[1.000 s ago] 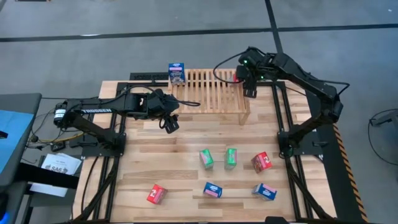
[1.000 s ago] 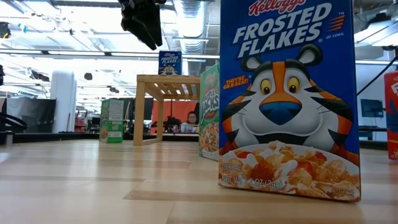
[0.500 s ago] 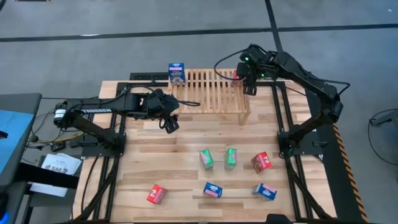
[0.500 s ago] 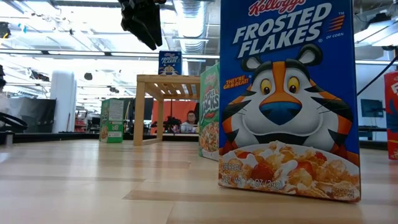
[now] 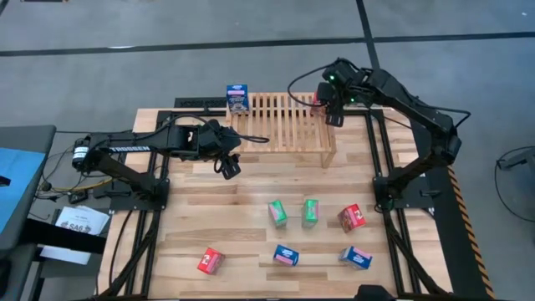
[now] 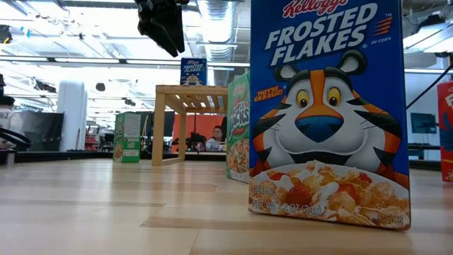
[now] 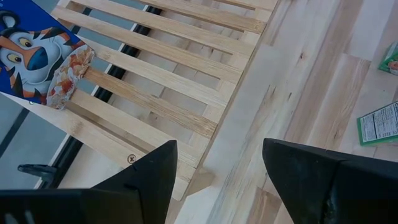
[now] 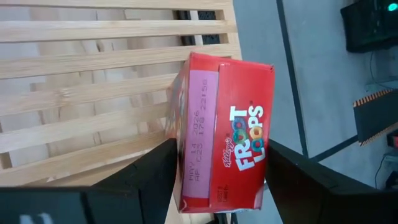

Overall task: Stack cereal on shelf
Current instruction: Put the top red cereal box on the shelf

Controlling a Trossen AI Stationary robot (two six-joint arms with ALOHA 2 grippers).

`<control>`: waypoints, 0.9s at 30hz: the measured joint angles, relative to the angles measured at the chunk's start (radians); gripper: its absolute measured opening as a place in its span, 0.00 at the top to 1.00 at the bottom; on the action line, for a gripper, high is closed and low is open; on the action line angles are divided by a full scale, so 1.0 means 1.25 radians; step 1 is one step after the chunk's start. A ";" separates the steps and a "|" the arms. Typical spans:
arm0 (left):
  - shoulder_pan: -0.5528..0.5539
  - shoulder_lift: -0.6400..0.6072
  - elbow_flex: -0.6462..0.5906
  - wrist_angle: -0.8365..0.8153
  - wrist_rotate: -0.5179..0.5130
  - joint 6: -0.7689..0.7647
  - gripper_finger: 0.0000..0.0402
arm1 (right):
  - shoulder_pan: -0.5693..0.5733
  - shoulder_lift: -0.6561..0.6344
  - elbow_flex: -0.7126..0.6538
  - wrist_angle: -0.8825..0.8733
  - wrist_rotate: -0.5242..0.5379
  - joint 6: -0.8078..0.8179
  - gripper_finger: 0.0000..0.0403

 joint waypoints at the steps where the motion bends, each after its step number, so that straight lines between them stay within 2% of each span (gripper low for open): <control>1: 0.000 0.000 0.000 0.000 0.000 0.000 0.44 | 0.000 0.000 0.000 0.003 0.001 0.000 0.36; 27: 0.000 0.000 0.000 0.000 0.000 0.000 0.44 | -0.016 -0.001 0.024 0.025 -0.006 0.000 0.36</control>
